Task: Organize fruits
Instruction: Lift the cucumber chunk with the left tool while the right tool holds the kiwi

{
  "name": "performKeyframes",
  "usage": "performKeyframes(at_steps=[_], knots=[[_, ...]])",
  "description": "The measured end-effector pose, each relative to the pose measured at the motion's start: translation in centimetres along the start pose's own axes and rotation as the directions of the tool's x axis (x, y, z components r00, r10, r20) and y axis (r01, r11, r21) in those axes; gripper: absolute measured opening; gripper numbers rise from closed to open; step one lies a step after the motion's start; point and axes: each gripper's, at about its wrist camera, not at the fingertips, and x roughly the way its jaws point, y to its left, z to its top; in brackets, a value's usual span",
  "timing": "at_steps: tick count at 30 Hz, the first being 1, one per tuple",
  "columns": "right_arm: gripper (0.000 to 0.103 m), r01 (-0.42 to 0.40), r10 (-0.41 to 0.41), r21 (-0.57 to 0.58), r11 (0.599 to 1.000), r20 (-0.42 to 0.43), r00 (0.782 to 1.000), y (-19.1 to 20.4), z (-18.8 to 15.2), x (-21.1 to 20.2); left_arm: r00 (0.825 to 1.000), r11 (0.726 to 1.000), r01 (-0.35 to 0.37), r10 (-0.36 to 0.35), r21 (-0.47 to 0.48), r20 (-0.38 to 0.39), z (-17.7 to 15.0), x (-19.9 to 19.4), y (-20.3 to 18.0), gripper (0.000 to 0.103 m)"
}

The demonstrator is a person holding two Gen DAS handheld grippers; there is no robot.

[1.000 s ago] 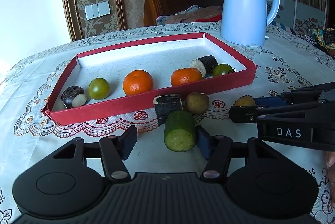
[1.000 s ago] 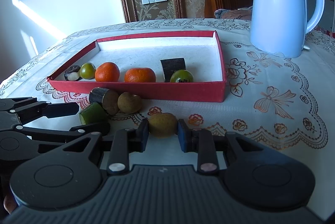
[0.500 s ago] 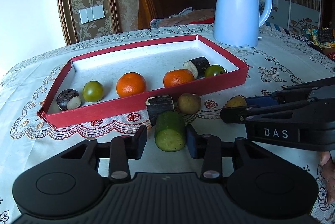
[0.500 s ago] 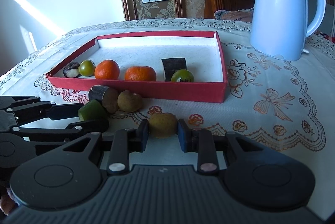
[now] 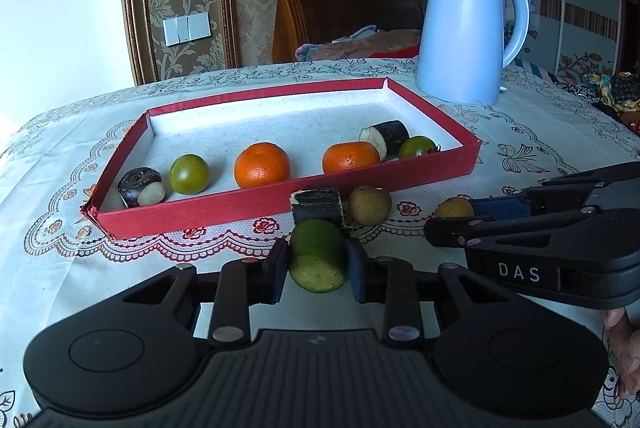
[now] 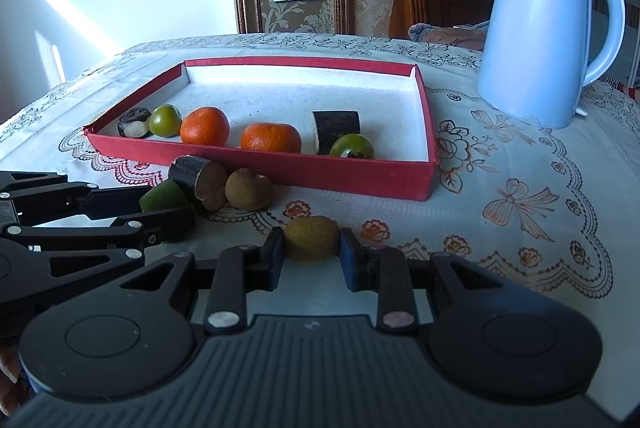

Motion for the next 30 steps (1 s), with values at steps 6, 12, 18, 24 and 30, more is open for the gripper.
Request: performKeyframes(at_steps=[6, 12, 18, 24, 30], knots=[[0.028, -0.003, 0.003, 0.004, 1.0, 0.001, 1.0, -0.1, 0.0, 0.0, 1.0, 1.0, 0.008, -0.008, -0.018, -0.002, -0.1, 0.0, 0.3, 0.03], [0.028, -0.002, 0.002, 0.004, 1.0, 0.002, 1.0, -0.1, 0.0, 0.0, 1.0, 1.0, -0.003, 0.003, -0.009, -0.002, 0.0, 0.1, 0.2, 0.03], [0.028, 0.007, -0.007, -0.006, 1.0, 0.002, 1.0, 0.1, -0.1, 0.0, 0.999, 0.997, -0.039, 0.04, -0.062, 0.009, -0.1, -0.1, 0.9, 0.03], [0.028, 0.025, -0.025, -0.029, 0.999, -0.003, 1.0, 0.6, 0.0, 0.1, 0.998, 0.991, -0.053, 0.058, -0.122, 0.037, -0.2, -0.5, 1.9, 0.03], [0.028, 0.04, -0.041, -0.029, 0.999, -0.007, 0.999, 1.0, 0.2, 0.2, 0.996, 0.986, -0.063, 0.072, -0.151, 0.051, -0.1, -0.7, 2.4, 0.03]])
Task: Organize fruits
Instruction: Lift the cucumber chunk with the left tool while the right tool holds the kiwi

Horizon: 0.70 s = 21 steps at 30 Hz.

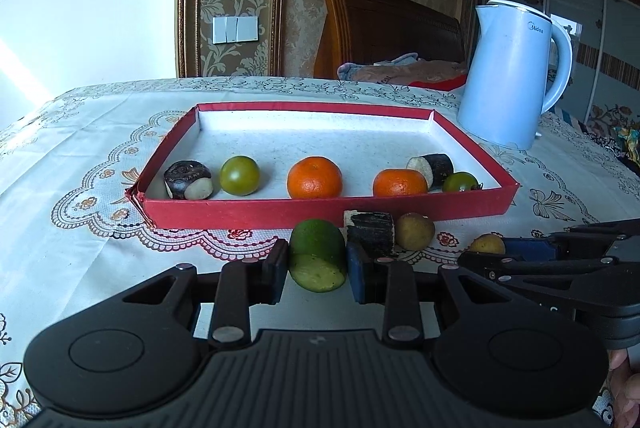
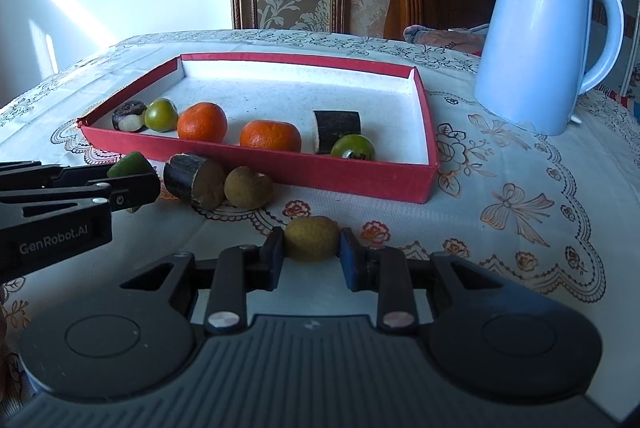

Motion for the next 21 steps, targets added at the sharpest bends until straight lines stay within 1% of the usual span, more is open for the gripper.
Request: performKeyframes(at_steps=[7, 15, 21], knots=[[0.028, 0.022, -0.022, 0.0, 1.0, 0.001, 1.0, 0.75, 0.12, 0.25, 1.0, 1.0, -0.016, 0.016, 0.002, -0.009, 0.03, 0.2, -0.02, 0.03], [0.028, 0.014, -0.014, 0.014, 1.0, 0.007, 1.0, 0.48, -0.01, 0.17, 1.0, 1.0, -0.025, 0.025, 0.001, -0.002, -0.06, 0.06, 0.0, 0.03], [0.028, 0.011, -0.011, 0.019, 1.0, 0.01, 1.0, 0.42, -0.06, 0.1, 0.999, 0.999, -0.048, 0.048, -0.012, -0.005, -0.04, 0.06, 0.23, 0.03]])
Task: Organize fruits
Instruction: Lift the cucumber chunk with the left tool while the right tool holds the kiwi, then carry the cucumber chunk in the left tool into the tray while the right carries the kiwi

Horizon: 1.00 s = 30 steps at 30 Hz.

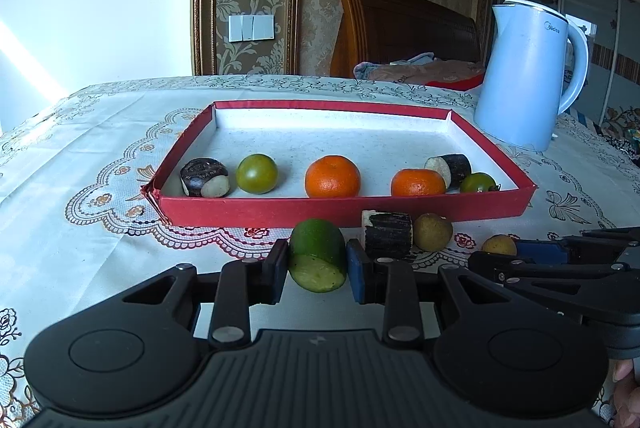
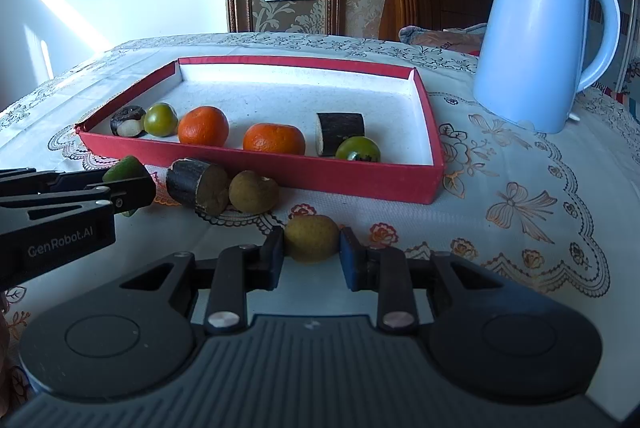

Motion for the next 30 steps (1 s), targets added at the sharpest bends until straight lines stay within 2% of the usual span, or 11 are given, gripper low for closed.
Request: performKeyframes(at_steps=[30], knots=[[0.028, 0.003, -0.003, 0.011, 1.0, 0.035, 0.999, -0.15, -0.23, -0.55, 1.0, 0.999, -0.027, 0.027, -0.03, -0.01, 0.04, 0.05, 0.54, 0.031]])
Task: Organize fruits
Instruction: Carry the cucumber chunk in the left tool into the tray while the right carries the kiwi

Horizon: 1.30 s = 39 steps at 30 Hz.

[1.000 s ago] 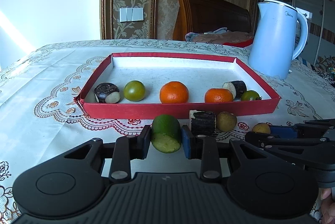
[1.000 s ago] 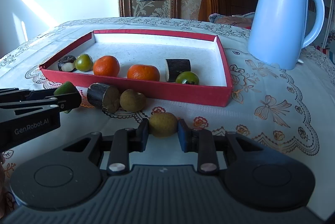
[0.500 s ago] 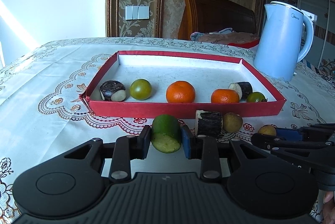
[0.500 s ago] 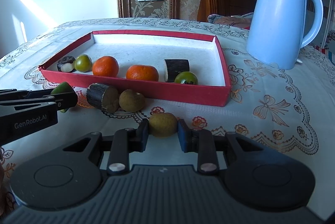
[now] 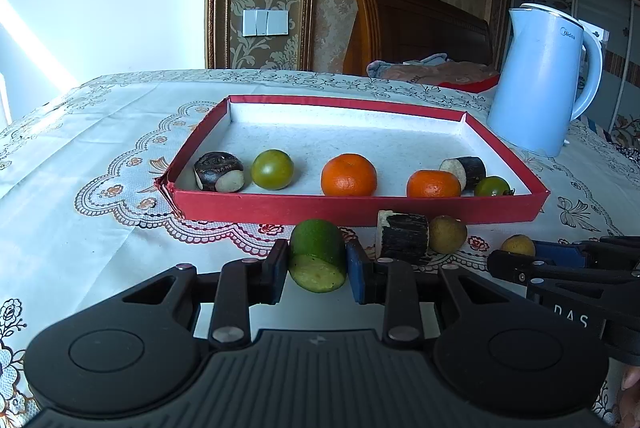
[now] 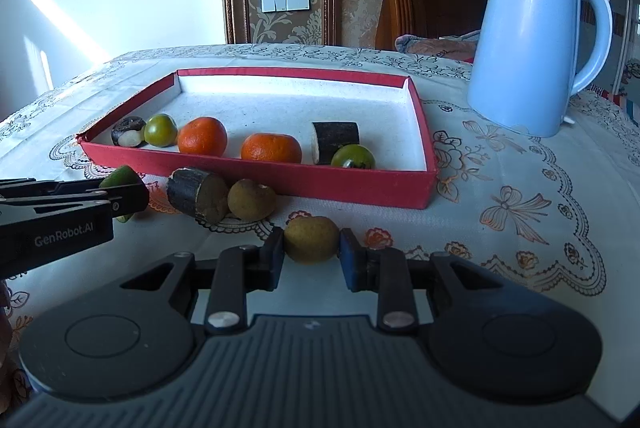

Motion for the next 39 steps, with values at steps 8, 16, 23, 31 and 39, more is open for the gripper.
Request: performKeyframes(at_steps=[8, 16, 23, 31, 39], knots=[[0.028, -0.015, 0.015, 0.0, 1.0, 0.0, 1.0, -0.1, 0.0, 0.0, 1.0, 1.0, -0.009, 0.009, 0.003, 0.002, 0.0, -0.1, -0.1, 0.03], [0.028, -0.047, 0.047, 0.003, 0.999, 0.016, 0.999, -0.3, 0.2, -0.3, 0.999, 1.0, -0.025, 0.025, 0.006, 0.033, 0.1, -0.6, 0.0, 0.031], [0.028, -0.092, 0.092, -0.013, 0.996, 0.042, 0.995, 0.1, 1.0, -0.6, 0.996, 0.998, -0.064, 0.064, -0.005, 0.061, 0.5, -0.9, 0.4, 0.031], [0.028, -0.136, 0.142, -0.052, 0.989, 0.115, 0.983, 0.7, 3.7, -2.1, 0.989, 0.994, -0.092, 0.098, -0.051, 0.115, 2.3, -1.4, 1.8, 0.03], [0.028, -0.138, 0.147, -0.09, 0.986, 0.102, 0.984, 2.0, 6.6, 1.3, 0.981, 0.988, -0.151, 0.153, -0.027, 0.119, 6.2, 1.5, 2.1, 0.03]])
